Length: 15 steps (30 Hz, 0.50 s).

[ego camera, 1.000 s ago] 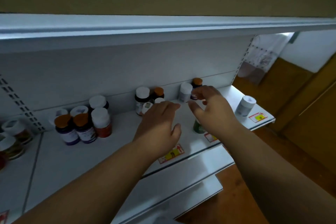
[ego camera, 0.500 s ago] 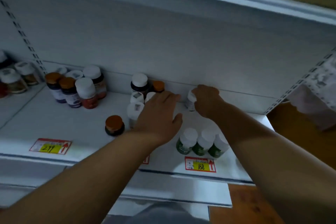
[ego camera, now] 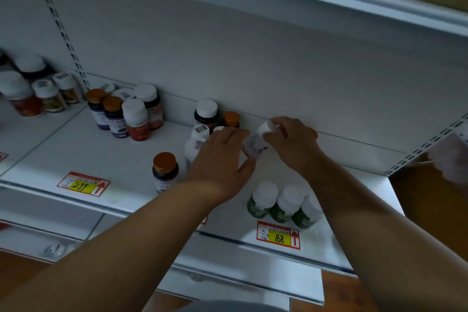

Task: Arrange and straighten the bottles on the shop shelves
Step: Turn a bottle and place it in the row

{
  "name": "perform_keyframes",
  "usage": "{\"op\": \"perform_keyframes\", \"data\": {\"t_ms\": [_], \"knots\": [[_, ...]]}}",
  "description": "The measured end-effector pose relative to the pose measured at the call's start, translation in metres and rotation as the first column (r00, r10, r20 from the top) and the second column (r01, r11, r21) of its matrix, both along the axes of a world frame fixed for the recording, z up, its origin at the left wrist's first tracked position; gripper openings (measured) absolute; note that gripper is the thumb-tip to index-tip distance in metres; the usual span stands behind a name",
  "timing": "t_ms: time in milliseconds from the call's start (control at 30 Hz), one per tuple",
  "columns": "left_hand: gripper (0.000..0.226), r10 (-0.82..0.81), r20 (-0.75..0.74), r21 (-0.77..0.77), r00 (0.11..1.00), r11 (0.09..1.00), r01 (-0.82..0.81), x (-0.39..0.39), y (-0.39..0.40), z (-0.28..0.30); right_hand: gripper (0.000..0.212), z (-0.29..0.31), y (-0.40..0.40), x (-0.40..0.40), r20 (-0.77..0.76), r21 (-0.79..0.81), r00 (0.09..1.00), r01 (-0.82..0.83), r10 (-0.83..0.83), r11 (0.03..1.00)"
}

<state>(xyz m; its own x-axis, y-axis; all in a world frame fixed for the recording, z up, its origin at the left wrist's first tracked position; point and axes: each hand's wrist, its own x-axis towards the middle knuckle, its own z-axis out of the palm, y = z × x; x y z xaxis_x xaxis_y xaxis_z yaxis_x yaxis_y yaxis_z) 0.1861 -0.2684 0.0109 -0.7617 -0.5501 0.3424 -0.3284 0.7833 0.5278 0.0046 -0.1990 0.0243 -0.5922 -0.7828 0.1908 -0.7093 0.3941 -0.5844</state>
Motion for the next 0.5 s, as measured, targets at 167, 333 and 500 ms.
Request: {"op": "perform_keyframes", "data": {"t_ms": [167,333,500], "knots": [[0.062,0.032,-0.119,0.060,0.992,0.998,-0.025,0.045,-0.008,0.016,0.021,0.033,-0.006,0.061,0.389,-0.276,0.909,-0.036,0.146,0.961],[0.069,0.028,-0.120,0.021,0.992,0.999,-0.026,0.105,-0.040,0.027,0.025,0.053,-0.034,0.128,0.375,-0.379,0.885,-0.125,0.276,0.917],[0.072,-0.025,-0.081,0.059,0.996,0.998,0.030,0.179,-0.076,0.025,0.021,0.045,-0.064,0.190,0.486,-0.395,0.843,-0.026,0.232,0.918]]}}
